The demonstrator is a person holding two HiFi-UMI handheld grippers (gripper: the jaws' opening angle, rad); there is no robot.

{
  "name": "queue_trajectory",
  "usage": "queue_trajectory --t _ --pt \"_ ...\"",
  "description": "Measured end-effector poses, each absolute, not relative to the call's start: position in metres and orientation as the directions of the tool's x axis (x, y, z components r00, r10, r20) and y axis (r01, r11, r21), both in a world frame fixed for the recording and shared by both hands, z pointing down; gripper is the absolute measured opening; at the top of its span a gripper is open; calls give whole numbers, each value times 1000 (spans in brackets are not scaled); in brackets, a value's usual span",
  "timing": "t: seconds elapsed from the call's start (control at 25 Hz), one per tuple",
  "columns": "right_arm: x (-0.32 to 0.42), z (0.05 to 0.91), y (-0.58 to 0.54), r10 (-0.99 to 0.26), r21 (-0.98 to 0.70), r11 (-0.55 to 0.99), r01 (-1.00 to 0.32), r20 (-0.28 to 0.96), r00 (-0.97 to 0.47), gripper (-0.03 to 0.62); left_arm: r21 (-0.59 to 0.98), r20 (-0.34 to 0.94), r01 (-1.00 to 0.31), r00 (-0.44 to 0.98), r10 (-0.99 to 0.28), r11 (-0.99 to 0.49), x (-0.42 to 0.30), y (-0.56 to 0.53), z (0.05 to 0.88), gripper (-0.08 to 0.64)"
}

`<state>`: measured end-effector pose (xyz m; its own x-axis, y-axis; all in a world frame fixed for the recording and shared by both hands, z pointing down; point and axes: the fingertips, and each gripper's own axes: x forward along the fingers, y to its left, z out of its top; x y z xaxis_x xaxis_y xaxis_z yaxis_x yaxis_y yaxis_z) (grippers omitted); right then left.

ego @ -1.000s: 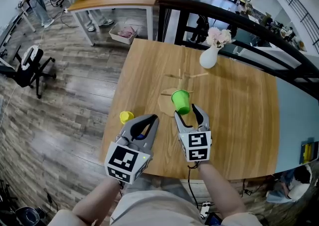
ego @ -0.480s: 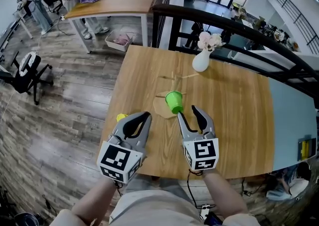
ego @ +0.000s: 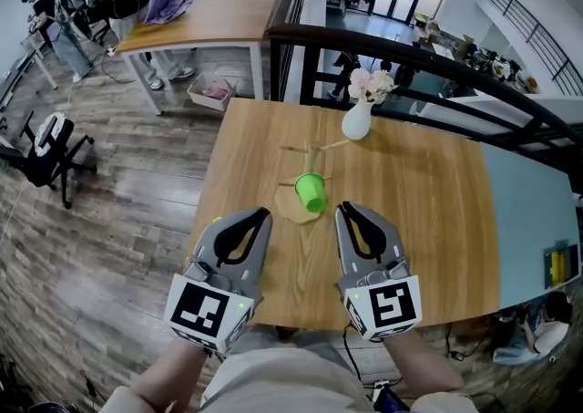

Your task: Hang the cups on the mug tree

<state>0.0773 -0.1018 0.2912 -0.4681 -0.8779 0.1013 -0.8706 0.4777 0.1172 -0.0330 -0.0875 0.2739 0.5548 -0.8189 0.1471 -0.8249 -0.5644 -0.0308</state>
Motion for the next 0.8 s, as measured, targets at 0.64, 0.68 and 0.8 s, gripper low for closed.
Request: queue_trajectory --t 0.64,0.68,0.8 --pt "69 235 -65 -826 73 563 -823 19 -564 0 -51 101 -847 523 -846 -529 -49 -66 255 2" --pt "64 238 -64 -814 73 581 -810 38 -580 0 -48 106 -850 518 -849 -524 -51 -65 256 2" --pt "47 249 -62 -776 82 630 -772 87 -624 0 -21 141 -864 496 -857 -504 -58 -62 262 2"
